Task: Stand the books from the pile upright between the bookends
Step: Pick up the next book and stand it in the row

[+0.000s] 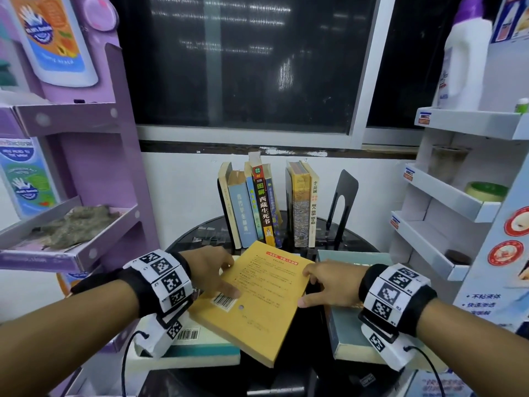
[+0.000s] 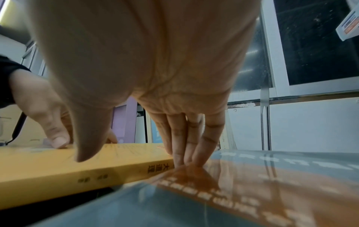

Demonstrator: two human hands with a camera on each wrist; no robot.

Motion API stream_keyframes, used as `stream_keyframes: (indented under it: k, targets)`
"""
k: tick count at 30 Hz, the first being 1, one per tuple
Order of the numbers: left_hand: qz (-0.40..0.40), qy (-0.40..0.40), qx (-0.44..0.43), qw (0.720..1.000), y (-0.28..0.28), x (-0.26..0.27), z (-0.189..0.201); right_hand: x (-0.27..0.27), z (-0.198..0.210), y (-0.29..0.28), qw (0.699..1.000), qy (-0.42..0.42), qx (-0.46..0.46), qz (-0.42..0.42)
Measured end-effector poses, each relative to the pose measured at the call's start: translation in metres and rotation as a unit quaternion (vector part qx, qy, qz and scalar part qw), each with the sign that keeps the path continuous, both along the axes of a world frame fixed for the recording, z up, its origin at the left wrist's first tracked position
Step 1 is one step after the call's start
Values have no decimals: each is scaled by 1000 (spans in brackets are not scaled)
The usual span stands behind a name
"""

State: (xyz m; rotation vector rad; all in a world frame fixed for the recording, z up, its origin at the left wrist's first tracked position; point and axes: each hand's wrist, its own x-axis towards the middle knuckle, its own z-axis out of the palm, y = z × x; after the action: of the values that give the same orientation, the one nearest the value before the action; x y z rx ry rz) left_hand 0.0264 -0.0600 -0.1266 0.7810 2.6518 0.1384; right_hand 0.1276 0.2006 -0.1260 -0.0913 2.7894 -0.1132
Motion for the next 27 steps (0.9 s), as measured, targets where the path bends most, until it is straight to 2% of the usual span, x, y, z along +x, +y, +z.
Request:
stream_keyframes:
  k: [4, 8, 10, 20, 23, 27]
  targets:
    - [-7, -23, 25, 999, -7, 3, -2, -6, 0, -1, 1000, -11, -12, -11]
    - [5, -85, 99, 991, -16, 9, -7, -14, 3, -7, 1000, -24, -11, -4]
    - [5, -97, 108, 989, -21, 11, -6, -18, 5, -11, 1000, -22, -4, 6]
    - [12, 4, -10, 1000, -7, -29, -5, -32, 6, -16, 999, 4, -3, 38]
    - [15, 1, -39, 999, -3, -41, -6, -36, 6, -14, 999, 0, -1, 44]
    - [17, -27, -17, 999, 2, -46, -5, -41, 3, -10, 998, -6, -8, 54]
